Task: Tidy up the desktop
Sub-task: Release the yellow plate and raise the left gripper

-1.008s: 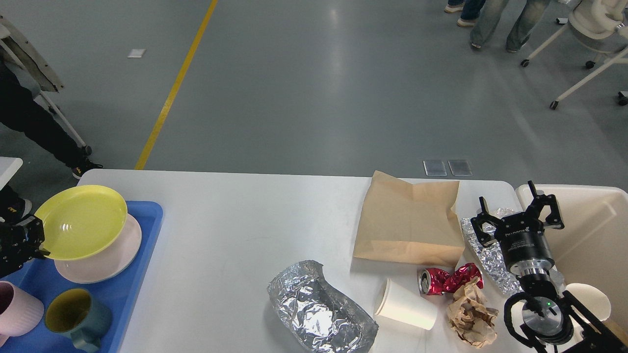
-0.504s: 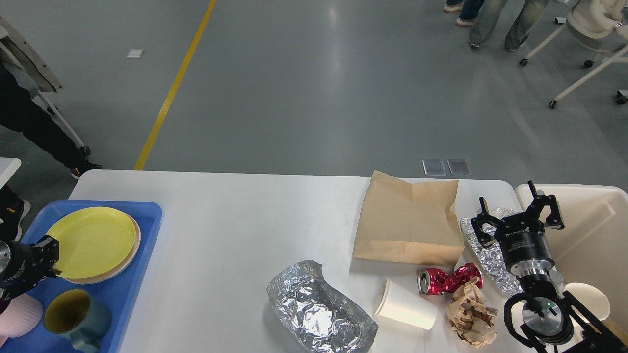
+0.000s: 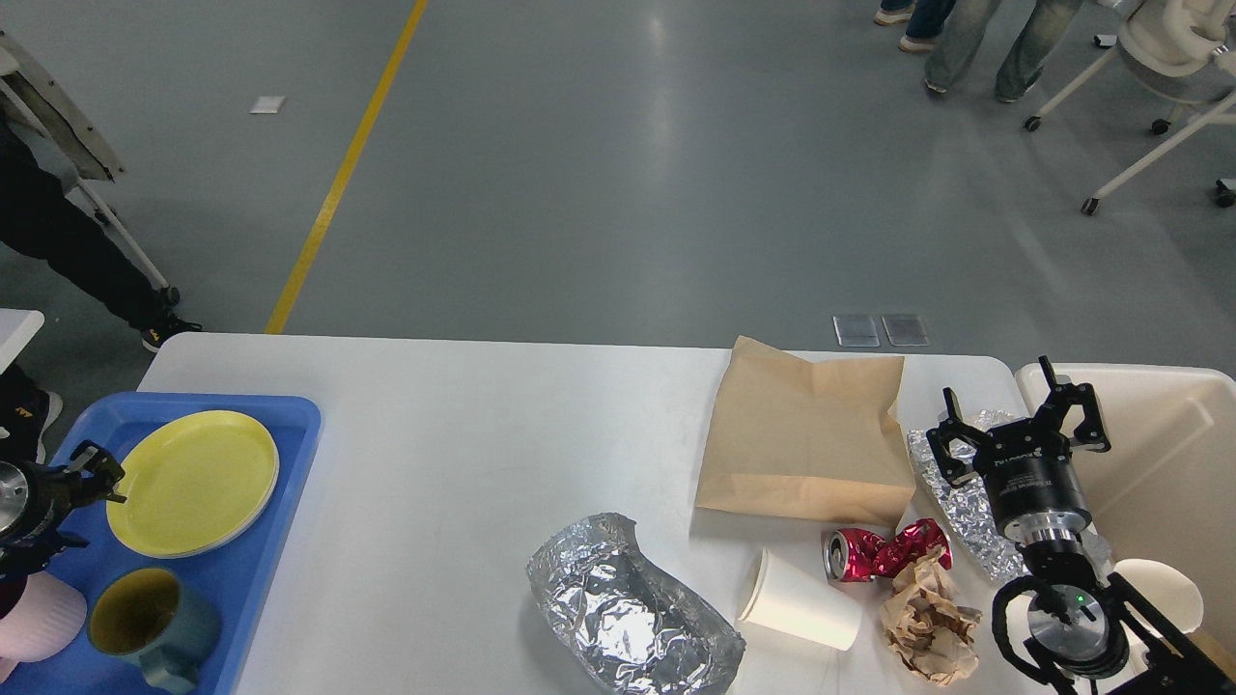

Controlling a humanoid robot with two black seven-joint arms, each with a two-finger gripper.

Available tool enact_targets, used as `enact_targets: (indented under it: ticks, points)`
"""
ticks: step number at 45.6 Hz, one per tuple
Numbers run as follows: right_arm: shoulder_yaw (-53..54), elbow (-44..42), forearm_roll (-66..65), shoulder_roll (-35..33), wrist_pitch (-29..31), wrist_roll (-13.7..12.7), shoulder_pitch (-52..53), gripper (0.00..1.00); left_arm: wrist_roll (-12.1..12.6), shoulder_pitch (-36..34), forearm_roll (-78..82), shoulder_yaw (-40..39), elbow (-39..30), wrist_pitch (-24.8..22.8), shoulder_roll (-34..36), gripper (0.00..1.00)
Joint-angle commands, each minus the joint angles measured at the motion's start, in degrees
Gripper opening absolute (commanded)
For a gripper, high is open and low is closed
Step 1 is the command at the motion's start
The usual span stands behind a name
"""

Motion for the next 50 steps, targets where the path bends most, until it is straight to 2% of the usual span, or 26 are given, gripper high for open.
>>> enact_targets:
  ticks: [1, 7, 10, 15, 25, 28, 31, 35, 39, 41, 45, 46, 50]
  points:
    - [0.0, 0.0, 0.0, 0.0, 0.0, 0.04, 0.0, 1.0, -0.09, -3.35, 0.44, 0.04, -0.21, -1.42, 0.56, 0.96]
    - [0.0, 0.0, 0.0, 0.0, 0.0, 0.04, 0.0, 1.0, -0.8, -9.77, 0.52, -0.83, -0.21, -3.79, 1.27, 0.96]
    - [0.0, 0.0, 0.0, 0.0, 0.0, -0.05, 0.0, 1.0, -0.97, -10.83, 0.53, -6.88, -0.21, -5.55, 3.89, 0.96]
    - [0.0, 0.0, 0.0, 0.0, 0.0, 0.04, 0.0, 1.0, -1.06, -8.82, 0.53, -25.67, -0.29, -6.08, 6.8, 0.96]
    - [0.0, 0.0, 0.0, 0.0, 0.0, 0.04, 0.0, 1.0, -1.59, 7.35, 0.53, -74.0, -0.03, -6.08, 5.32, 0.96]
    - [0.0, 0.0, 0.0, 0.0, 0.0, 0.04, 0.0, 1.0, -2.9, 12.18, 0.61, -88.07, 0.06, -6.08, 2.6, 0.96]
    - [0.0, 0.0, 0.0, 0.0, 0.0, 0.04, 0.0, 1.0, -4.66, 14.65, 1.4, -97.31, -0.03, -5.82, -0.48, 0.96]
    - [0.0, 0.0, 0.0, 0.0, 0.0, 0.04, 0.0, 1.0, -7.73, 15.97, 5.79, -101.03, -0.64, -5.82, -5.4, 0.96]
    - [0.0, 0.0, 0.0, 0.0, 0.0, 0.04, 0.0, 1.0, -13.18, 20.8, 7.9, -104.88, -1.69, -5.82, -7.08, 0.96]
    - [0.0, 0.0, 0.0, 0.0, 0.0, 0.04, 0.0, 1.0, -14.42, 23.87, 8.43, -108.48, -4.23, -5.64, -8.04, 0.96]
    - [0.0, 0.0, 0.0, 0.0, 0.0, 0.04, 0.0, 1.0, -14.86, 31.07, 13.25, -115.86, -13.71, -4.41, -9.63, 0.96]
    - [0.0, 0.0, 0.0, 0.0, 0.0, -0.05, 0.0, 1.0, -14.86, 35.79, 17.1, -121.02, -19.4, -2.84, -10.33, 0.96]
    - [0.0, 0.0, 0.0, 0.0, 0.0, -0.05, 0.0, 1.0, -14.77, 44.26, 25.99, -132.91, -29.28, 1.38, -15.5, 0.96]
